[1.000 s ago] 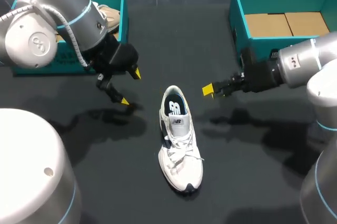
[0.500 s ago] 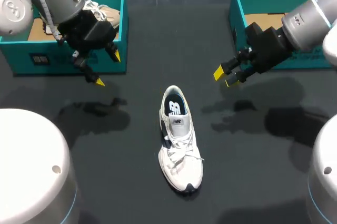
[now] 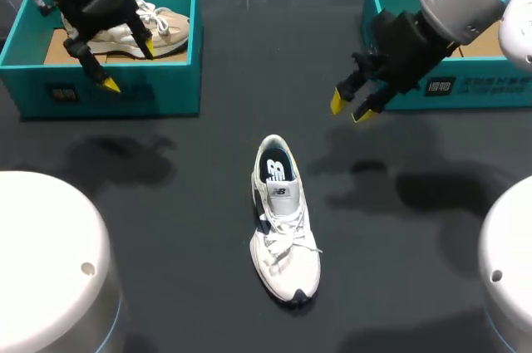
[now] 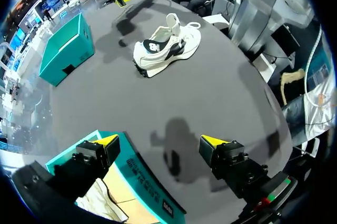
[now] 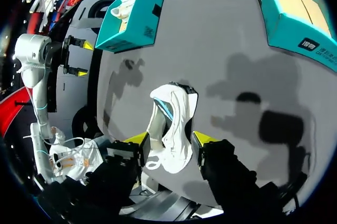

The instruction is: Take the shoe out of the shoebox, open the shoe tongue, remove and reinsert the insole, then place the shoe into the shoebox

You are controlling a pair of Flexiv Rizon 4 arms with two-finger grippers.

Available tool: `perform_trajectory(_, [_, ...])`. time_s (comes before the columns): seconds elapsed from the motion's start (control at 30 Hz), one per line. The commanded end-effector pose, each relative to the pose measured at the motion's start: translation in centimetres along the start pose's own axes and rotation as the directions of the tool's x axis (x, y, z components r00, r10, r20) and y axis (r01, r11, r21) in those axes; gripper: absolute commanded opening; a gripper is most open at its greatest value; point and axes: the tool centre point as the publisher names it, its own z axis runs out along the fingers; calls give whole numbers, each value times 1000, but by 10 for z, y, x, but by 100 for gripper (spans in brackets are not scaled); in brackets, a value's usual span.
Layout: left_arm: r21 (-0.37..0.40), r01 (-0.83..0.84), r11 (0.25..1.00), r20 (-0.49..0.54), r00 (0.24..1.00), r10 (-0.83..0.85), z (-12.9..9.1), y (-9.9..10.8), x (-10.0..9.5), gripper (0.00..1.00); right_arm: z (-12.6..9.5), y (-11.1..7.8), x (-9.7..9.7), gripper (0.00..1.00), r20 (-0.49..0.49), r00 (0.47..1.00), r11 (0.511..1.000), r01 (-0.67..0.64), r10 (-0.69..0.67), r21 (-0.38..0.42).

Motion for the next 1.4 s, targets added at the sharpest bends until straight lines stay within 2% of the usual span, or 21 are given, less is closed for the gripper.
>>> perform_trajectory(0.03, [7, -27, 1000, -44, 999, 28, -24, 26, -7, 100, 11, -8, 25, 47, 214, 976, 999, -34, 41, -40])
perform_trajectory(0.1, [-3, -49, 999, -71, 996, 49, -34, 39, -10, 100, 15, -10, 38, 46, 253, 965, 996, -60, 73, -61])
perform_trajectory(0.2, [-3, -49, 999, -71, 996, 49, -34, 39, -10, 100, 22, -14, 55, 45, 329, 936, 991, -97, 122, -93])
perform_trajectory(0.37, [-3, -49, 999, -71, 996, 49, -34, 39, -10, 100, 37, -16, 85, 31, 427, 881, 976, -146, 204, -164])
perform_trajectory(0.4, [-3, -49, 999, -71, 996, 49, -34, 39, -10, 100, 40, -15, 90, 14, 433, 876, 973, -152, 214, -173])
perform_trajectory(0.43, [-3, -49, 999, -71, 996, 49, -34, 39, -10, 100, 44, -14, 95, 4, 435, 872, 970, -157, 224, -185])
perform_trajectory(0.47, [-3, -49, 999, -71, 996, 49, -34, 39, -10, 100, 49, -13, 99, 0, 448, 860, 966, -171, 243, -194])
perform_trajectory(0.57, [-3, -49, 999, -71, 996, 49, -34, 39, -10, 100, 70, -8, 111, 0, 505, 815, 957, -201, 282, -209])
perform_trajectory(0.6, [-3, -49, 999, -71, 996, 49, -34, 39, -10, 100, 76, -6, 112, 0, 558, 772, 951, -219, 306, -219])
perform_trajectory(0.63, [-3, -49, 999, -71, 996, 49, -34, 39, -10, 100, 84, -6, 116, 0, 584, 744, 944, -222, 325, -243])
perform_trajectory(0.67, [-3, -49, 999, -71, 996, 49, -34, 39, -10, 100, 89, -5, 120, 0, 577, 735, 929, -210, 356, -306])
perform_trajectory(1.13, [-3, -49, 999, -71, 996, 49, -34, 39, -10, 100, 89, -5, 120, 0, 577, 735, 929, -210, 356, -306])
perform_trajectory(1.23, [-3, -49, 999, -71, 996, 49, -34, 39, -10, 100, 88, -6, 119, 0, 629, 709, 938, -139, 319, -319])
perform_trajectory(1.4, [-3, -49, 999, -71, 996, 49, -34, 39, -10, 100, 88, -15, 110, 0, 672, 706, 942, 21, 223, -335])
